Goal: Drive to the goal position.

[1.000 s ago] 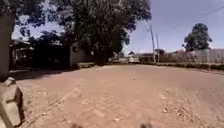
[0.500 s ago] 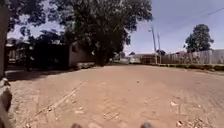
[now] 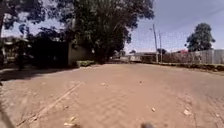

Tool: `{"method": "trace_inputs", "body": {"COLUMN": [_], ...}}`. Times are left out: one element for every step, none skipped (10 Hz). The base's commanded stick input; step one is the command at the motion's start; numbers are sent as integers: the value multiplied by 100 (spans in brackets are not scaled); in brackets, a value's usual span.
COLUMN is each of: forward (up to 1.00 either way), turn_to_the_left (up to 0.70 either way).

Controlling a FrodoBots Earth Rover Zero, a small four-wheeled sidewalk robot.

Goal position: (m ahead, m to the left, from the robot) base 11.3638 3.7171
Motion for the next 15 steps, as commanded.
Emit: {"method": "trace_inputs", "body": {"forward": [70,70,70,70,70,70,70,70,70,70,70,70,70,70,70], "turn_to_the_left": [0,0,0,0,0,0,-35,-35,-31,-15,0,0,0,-12,-23]}}
